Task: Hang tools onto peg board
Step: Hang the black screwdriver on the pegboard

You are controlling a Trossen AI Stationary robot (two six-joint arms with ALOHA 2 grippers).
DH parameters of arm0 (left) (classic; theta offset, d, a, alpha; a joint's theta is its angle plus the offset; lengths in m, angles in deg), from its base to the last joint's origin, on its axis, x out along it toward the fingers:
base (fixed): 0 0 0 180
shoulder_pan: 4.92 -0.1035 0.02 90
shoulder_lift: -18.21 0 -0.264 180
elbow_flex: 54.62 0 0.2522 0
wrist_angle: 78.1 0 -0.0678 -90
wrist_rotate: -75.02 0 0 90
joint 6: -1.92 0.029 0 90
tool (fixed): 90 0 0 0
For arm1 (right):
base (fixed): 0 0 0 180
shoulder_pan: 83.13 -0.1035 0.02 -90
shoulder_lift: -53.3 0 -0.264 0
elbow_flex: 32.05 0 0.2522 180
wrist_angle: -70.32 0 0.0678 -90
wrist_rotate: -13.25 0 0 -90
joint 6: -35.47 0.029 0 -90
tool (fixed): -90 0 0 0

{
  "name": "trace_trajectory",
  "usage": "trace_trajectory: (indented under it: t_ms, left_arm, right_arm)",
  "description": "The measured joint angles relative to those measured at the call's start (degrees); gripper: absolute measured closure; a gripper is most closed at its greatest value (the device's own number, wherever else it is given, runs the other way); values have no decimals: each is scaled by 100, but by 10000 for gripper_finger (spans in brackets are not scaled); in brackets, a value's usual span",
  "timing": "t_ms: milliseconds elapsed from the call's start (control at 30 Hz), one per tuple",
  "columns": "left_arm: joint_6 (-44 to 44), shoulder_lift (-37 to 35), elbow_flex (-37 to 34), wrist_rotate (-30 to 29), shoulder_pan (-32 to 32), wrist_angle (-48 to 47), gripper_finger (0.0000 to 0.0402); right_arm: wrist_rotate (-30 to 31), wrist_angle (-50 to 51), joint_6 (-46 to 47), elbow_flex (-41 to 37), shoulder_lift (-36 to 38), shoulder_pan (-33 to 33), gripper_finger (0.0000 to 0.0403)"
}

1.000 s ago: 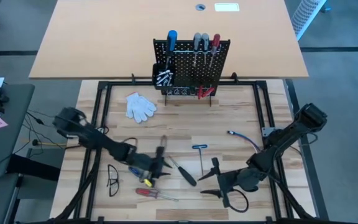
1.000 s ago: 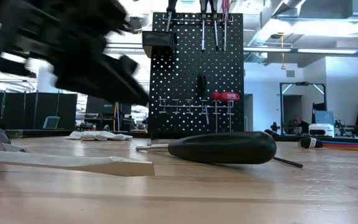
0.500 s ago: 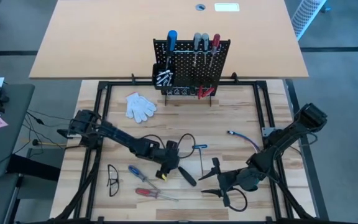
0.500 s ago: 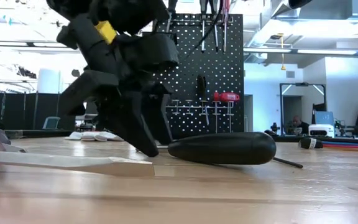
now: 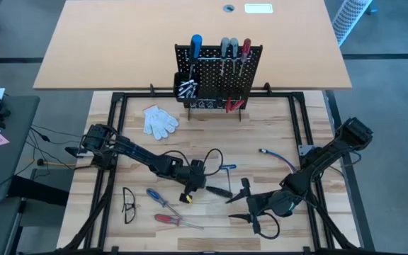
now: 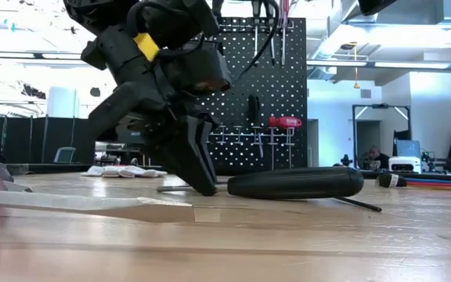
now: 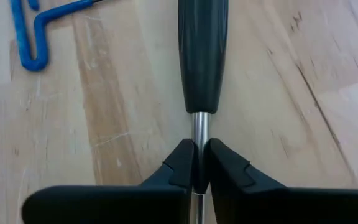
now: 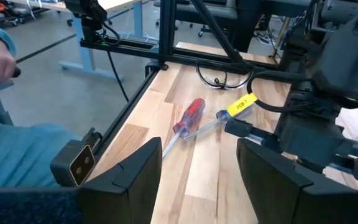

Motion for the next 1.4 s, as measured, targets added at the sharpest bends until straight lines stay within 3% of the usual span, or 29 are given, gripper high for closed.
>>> trace_trajectory:
  t_ms: [167,367,467,667,833,1100,1167,1267,1400]
  left_arm:
    - [-530,15,-18,-309,171,421,383]
    - [-1260,-293,-537,-2095,609,948,386]
    - [-1572,-681,-1080,-2526,646,1853,386]
    - [-1427,-1256,-2234,-2531,692,4728,386]
    - [-1046,-1308,-2732,-2529,832,6624,386]
    - [-570,-1310,-2707,-2578,1084,7025,386]
    - [-509,-1310,-2707,-2713,1135,7035,386]
    - [-467,-1312,-2707,-2778,1182,7037,385]
    - [-467,-1319,-2702,-2794,1185,7048,385]
  right_arm:
    - [495,286,177,0,4,-118,187]
    - [2458,972,384,0,85,-692,187]
    - [2824,1421,771,2,92,-773,187]
    - [2749,2293,1854,-11,-15,-268,187]
    - [2503,1132,1688,-260,-279,359,187]
    - [1481,-2406,-341,-485,-555,1165,187]
    - [989,-3083,-721,-479,-554,1260,187]
    - [251,-3494,-901,-477,-551,1392,187]
    - [166,-3498,-783,-401,-549,1499,187]
